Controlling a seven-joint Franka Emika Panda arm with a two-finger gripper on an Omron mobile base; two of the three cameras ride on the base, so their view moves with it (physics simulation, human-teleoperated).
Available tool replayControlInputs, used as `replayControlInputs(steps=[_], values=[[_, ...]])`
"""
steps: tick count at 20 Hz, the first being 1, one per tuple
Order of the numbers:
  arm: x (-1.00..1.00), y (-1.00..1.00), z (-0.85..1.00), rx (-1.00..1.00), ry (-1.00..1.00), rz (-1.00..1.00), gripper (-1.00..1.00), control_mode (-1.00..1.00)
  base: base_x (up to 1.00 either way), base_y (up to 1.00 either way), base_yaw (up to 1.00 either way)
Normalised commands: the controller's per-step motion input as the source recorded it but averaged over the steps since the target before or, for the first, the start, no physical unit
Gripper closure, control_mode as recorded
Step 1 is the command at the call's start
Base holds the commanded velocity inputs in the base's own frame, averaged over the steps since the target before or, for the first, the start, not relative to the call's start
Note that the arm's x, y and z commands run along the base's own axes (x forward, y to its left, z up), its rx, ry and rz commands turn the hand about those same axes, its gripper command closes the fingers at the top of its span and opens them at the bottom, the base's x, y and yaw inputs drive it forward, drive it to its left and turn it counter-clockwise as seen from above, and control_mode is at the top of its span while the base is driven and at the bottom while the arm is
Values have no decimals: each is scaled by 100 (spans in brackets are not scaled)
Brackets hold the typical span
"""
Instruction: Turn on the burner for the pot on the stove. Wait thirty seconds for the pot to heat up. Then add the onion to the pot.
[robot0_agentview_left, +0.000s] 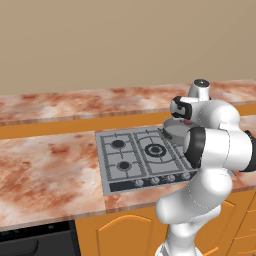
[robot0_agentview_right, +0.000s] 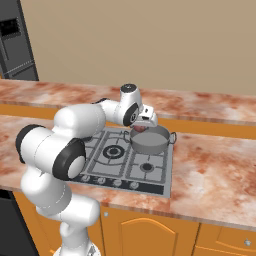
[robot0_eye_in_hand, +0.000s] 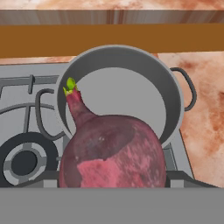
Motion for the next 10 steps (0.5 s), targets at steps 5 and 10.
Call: replayControlInputs(steps=[5,10], values=[[0,0,0,0,0,0,100,-100,0,0,0],[0,0,0,0,0,0,100,-100,0,0,0]])
